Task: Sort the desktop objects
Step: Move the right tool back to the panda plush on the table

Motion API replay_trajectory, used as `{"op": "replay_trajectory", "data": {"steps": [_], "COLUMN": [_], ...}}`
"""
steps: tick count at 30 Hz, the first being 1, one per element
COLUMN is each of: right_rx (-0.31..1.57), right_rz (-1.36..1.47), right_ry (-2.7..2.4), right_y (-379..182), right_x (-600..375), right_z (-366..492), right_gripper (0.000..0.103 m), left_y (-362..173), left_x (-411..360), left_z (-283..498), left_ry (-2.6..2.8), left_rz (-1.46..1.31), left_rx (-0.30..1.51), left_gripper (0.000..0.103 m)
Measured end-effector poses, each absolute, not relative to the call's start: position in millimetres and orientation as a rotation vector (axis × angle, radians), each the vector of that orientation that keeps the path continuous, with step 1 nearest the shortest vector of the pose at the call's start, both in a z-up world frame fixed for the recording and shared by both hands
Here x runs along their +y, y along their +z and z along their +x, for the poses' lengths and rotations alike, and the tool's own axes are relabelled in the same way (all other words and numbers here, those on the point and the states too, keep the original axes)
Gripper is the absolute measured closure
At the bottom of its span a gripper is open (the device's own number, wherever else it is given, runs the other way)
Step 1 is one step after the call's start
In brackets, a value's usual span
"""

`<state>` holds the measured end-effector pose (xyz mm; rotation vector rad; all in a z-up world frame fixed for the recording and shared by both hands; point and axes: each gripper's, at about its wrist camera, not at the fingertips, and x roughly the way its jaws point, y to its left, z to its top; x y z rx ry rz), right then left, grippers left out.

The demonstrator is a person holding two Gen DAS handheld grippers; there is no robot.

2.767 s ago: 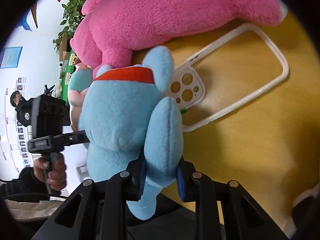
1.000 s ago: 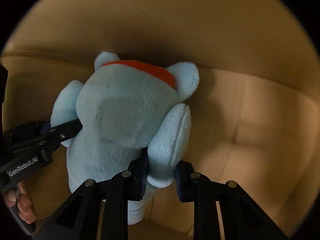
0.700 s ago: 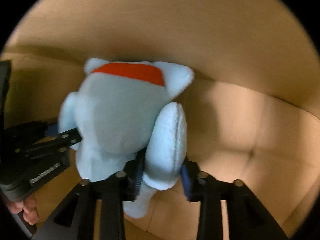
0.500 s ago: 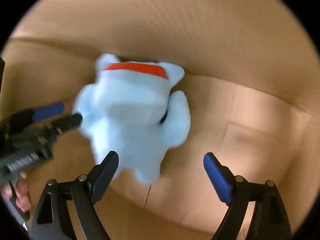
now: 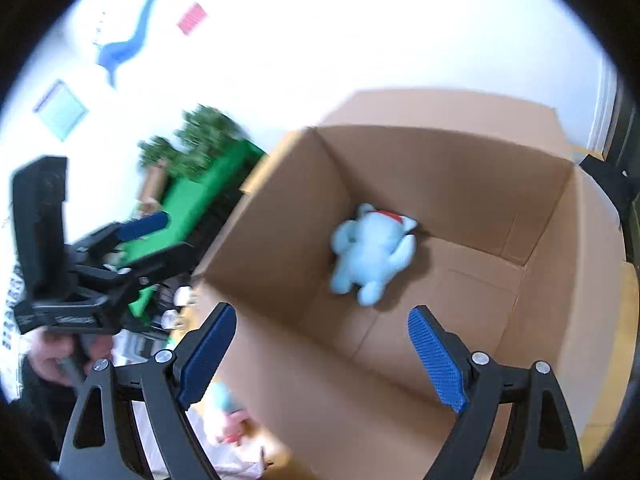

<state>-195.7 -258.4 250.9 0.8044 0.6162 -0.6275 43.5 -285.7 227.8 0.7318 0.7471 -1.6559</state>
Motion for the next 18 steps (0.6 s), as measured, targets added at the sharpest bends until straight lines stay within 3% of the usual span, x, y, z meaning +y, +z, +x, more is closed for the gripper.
{"op": "replay_trajectory", "data": {"steps": [4,7,18], "right_rx": [0.527,0.497,0.534], "right_rz": [0.818,0.875,1.131], "right_ry": [-0.649,-0.712,-0.889], "right_y": [248.8,213.4,55.4], "right_x": [-181.4,-138.3,-17.5], "right_z": [-240.6,-276.9,-369.4], "right_gripper": [0.015,0.015,0.015], "left_y": [236.2,213.8,69.1], "left_x": [-205.8,-166.1,-95.9], "left_z": [37.2,29.7,-34.0], "left_ry": [-1.716,-1.748,-1.837], "left_rz": [0.661,0.704,0.960], "left_rx": [0.731,0.760,1.013], "left_gripper": [0.001,0.000,0.001]}}
